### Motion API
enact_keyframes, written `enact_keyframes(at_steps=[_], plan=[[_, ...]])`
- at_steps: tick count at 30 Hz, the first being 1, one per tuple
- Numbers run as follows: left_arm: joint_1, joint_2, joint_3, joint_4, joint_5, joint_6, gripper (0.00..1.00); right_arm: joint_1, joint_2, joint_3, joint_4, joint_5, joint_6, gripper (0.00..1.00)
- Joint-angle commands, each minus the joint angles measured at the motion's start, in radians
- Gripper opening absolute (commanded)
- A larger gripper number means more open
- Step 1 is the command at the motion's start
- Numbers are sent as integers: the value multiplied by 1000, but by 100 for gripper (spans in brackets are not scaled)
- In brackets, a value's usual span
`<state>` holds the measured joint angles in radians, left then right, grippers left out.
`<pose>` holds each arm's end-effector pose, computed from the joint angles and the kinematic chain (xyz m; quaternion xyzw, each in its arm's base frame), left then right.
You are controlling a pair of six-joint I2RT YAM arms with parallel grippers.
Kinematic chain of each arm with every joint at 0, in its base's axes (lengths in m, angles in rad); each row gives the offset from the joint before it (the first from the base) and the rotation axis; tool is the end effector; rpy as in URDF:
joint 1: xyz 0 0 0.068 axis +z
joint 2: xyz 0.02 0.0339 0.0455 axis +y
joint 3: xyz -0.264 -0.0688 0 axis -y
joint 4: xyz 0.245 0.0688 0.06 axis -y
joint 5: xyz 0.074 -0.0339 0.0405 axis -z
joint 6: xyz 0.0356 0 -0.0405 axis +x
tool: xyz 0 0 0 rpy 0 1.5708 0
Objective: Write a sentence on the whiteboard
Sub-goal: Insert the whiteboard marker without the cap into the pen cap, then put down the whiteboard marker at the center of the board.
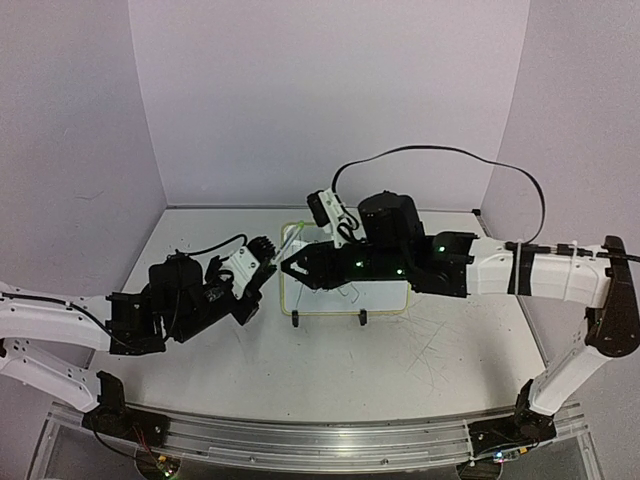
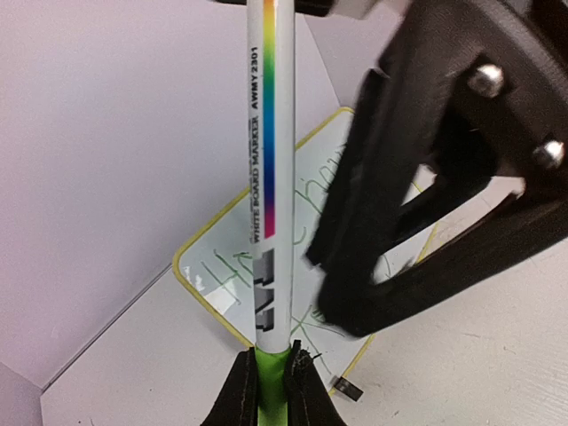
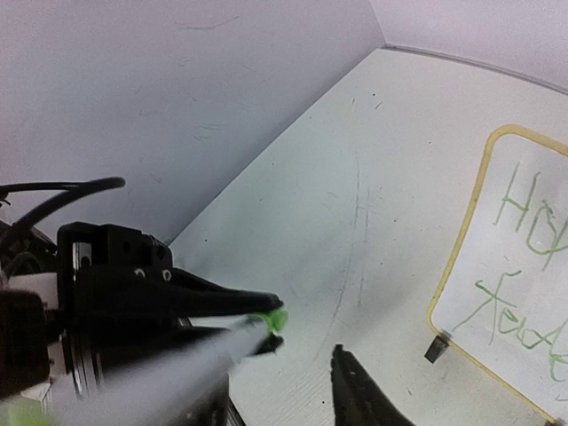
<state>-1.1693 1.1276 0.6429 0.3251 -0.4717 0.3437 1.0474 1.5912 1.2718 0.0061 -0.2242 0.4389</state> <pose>0.1149 -0.2292 0.2741 0.3978 0.6423 -0.0900 0.6489 0.1832 0.3333 0.3240 -0.3035 0.7471 0.4621 0.3691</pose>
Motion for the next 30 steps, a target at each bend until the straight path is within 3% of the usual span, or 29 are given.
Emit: enact_keyframes(at_steps=[1,4,11,14,20,30], plan=[[4,-47,-65,94,-148,-141,0,-12,-183,-22,-64,93,-108,66],[15,-36,-66,10,-194,-299,0,-13,-300,-60,-66,173,-178,80],[226,7,29,-504,-129,-924,0,-12,-450,-158,-72,429,-229,85],[262,58,54,-665,-88,-1101,0,-14,-473,-168,-73,488,-231,89],[267,196,60,-704,-24,-1135,3,-13,-515,-171,-90,586,-240,90],[278,471,147,-701,52,-1105,0,-12,-605,-208,-95,620,-258,90]])
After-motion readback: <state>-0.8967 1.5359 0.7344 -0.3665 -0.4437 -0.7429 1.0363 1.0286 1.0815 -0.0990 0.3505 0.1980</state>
